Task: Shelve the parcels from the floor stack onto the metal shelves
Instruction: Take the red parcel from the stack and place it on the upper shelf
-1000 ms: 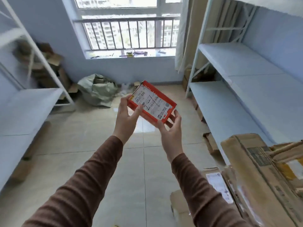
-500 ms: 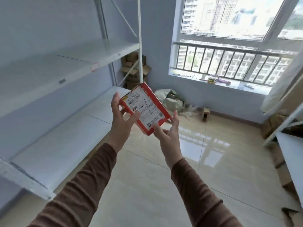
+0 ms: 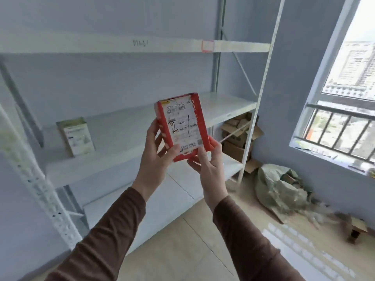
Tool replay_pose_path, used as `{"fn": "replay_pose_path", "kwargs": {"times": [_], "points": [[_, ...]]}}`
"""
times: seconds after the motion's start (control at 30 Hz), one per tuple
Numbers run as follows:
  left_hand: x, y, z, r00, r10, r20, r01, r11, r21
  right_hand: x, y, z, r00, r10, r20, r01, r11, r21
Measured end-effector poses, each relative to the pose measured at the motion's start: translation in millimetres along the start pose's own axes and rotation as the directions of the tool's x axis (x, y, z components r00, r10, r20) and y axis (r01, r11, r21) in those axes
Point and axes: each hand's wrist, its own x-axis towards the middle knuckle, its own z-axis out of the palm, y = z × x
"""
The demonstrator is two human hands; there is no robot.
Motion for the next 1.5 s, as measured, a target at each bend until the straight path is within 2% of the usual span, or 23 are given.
{"fn": "replay_pose_path", "kwargs": {"times": [0.23, 0.33, 0.5, 0.67, 0.9, 1.17, 1.5], "points": [[95.3, 18.4, -94.0, 0.974, 0.156, -0.162, -0.087, 0.925, 0.370, 111.2, -11.7, 104.7, 0.961, -0.131, 0.244, 0.122, 0.991, 0.051], [132.8, 35.3, -145.3, 0.948, 0.258, -0.188, -0.131, 0.851, 0.509, 149.7, -23.4, 157.9, 0.919, -0.247, 0.306, 0.261, 0.965, -0.006], [182.1, 81.3, -212.2, 0.895, 0.377, -0.238, -0.210, 0.827, 0.521, 195.5, -62.0, 243.9, 0.831, -0.442, 0.337, 0.481, 0.876, -0.038], [223.9, 123.0, -265.2, 0.857, 0.463, -0.227, -0.248, 0.757, 0.605, 232.2, -110.2, 306.9, 0.788, -0.533, 0.308, 0.555, 0.832, 0.020], [252.4, 132.7, -310.7, 0.898, 0.385, -0.214, -0.133, 0.700, 0.702, 269.1, -113.2, 343.6, 0.765, -0.514, 0.388, 0.572, 0.819, -0.044], [273.8, 139.0, -332.8, 0.931, 0.279, -0.236, 0.008, 0.631, 0.776, 293.2, -116.9, 358.3, 0.710, -0.493, 0.502, 0.661, 0.713, -0.235], [281.8, 139.9, -344.5, 0.947, 0.186, -0.264, 0.116, 0.567, 0.815, 308.8, -121.4, 363.6, 0.700, -0.398, 0.593, 0.673, 0.644, -0.363]]}}
